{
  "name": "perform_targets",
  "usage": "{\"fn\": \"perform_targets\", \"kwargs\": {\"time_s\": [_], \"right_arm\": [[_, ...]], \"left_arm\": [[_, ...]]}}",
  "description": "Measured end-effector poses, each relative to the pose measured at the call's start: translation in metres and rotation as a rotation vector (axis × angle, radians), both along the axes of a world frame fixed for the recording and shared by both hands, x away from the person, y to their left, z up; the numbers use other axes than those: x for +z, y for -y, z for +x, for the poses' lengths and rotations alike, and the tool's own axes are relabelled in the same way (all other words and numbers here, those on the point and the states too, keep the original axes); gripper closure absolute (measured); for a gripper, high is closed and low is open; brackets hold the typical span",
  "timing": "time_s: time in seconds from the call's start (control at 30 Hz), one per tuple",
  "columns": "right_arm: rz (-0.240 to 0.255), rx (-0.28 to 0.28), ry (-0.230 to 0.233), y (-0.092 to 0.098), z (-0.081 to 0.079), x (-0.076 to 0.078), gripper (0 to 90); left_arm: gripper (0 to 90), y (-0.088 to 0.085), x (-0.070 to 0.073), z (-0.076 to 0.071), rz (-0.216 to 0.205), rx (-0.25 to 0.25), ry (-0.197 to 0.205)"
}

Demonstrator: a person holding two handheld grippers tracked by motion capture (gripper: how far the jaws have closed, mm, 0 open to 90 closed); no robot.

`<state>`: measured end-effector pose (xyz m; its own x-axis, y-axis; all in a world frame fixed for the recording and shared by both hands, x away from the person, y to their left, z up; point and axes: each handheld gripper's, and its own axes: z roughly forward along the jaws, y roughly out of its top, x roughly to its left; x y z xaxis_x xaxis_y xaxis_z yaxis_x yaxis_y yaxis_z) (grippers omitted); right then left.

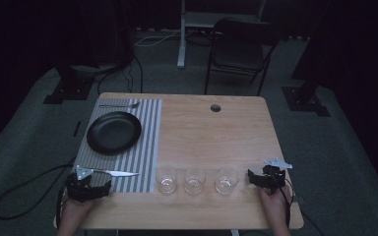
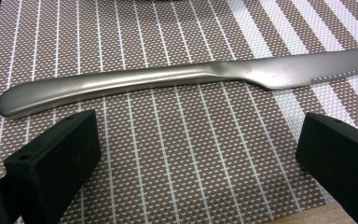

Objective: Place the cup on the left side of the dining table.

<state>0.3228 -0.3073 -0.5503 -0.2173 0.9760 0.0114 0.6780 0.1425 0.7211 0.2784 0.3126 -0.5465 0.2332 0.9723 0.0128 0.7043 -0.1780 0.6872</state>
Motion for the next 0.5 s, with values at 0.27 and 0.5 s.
{"fn": "perform_targets", "kwargs": {"time_s": [0.27,0.5], "right_arm": [[0.000,0.000,0.000,0.0000,0.0001,0.0001,12.2],[0.000,0.000,0.000,0.0000,0.0000,0.0001,12.2]], "left_arm": [[0.3,-0.0008,0.0000,0.0002,0.001,-0.009,0.000],[0.4,-0.0017,0.0002,0.0001,-0.001,-0.017,0.000]]}}
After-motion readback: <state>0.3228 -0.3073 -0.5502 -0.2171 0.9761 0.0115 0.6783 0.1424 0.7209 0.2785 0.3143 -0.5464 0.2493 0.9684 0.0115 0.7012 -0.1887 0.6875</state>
